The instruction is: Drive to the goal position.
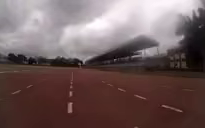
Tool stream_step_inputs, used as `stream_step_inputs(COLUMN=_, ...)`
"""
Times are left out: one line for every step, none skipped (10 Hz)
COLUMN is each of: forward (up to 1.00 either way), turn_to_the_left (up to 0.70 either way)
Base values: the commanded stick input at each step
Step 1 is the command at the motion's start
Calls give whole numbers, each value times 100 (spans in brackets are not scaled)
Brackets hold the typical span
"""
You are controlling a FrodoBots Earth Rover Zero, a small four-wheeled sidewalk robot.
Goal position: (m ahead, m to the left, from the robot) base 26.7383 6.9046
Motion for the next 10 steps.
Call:
stream_step_inputs(forward=70, turn_to_the_left=0)
stream_step_inputs(forward=70, turn_to_the_left=0)
stream_step_inputs(forward=70, turn_to_the_left=0)
stream_step_inputs(forward=70, turn_to_the_left=0)
stream_step_inputs(forward=70, turn_to_the_left=0)
stream_step_inputs(forward=70, turn_to_the_left=0)
stream_step_inputs(forward=70, turn_to_the_left=0)
stream_step_inputs(forward=70, turn_to_the_left=0)
stream_step_inputs(forward=70, turn_to_the_left=0)
stream_step_inputs(forward=70, turn_to_the_left=0)
